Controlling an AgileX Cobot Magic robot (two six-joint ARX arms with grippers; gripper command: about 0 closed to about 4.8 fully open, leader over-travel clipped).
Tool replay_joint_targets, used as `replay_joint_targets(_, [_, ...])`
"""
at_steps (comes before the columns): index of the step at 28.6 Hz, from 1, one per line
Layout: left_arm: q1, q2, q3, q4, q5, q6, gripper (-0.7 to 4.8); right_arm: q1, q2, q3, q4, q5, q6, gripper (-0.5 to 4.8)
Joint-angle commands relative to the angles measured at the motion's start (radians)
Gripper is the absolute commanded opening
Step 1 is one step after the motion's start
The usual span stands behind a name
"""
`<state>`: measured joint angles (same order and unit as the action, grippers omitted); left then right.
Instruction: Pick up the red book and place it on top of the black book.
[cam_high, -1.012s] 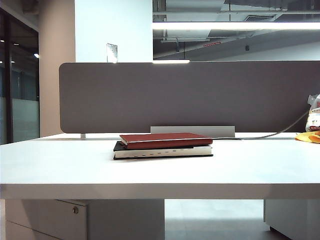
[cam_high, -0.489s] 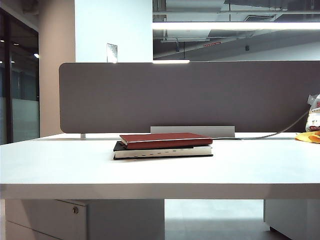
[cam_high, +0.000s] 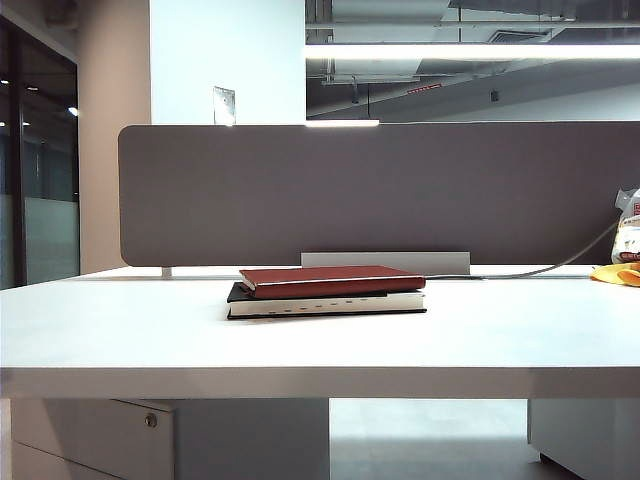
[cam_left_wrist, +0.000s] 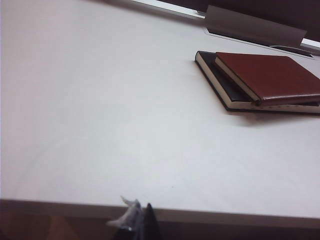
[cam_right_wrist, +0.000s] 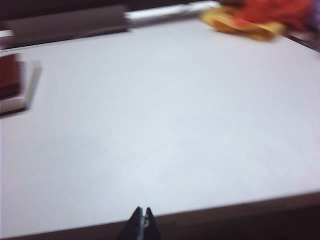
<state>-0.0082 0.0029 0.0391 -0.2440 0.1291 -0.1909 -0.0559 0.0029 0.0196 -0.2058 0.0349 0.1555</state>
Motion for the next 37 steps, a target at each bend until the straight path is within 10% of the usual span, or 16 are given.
replay_joint_targets(1, [0.000,0.000,-0.005,-0.005,-0.001,0.008,-0.06,0.017,0.000,-0.005,0.018,-0.036,-0.082,-0.01])
replay_joint_targets(25, [0.000,0.000,-0.006,-0.002,-0.005,0.019,-0.06,0.120,0.000,-0.015,0.134,0.019,-0.133,-0.01])
replay_joint_targets(37, [0.000,0.000,-0.032,0.058,-0.178,0.122,-0.06,0.123,0.000,-0.015,0.132,0.011,-0.133,-0.01])
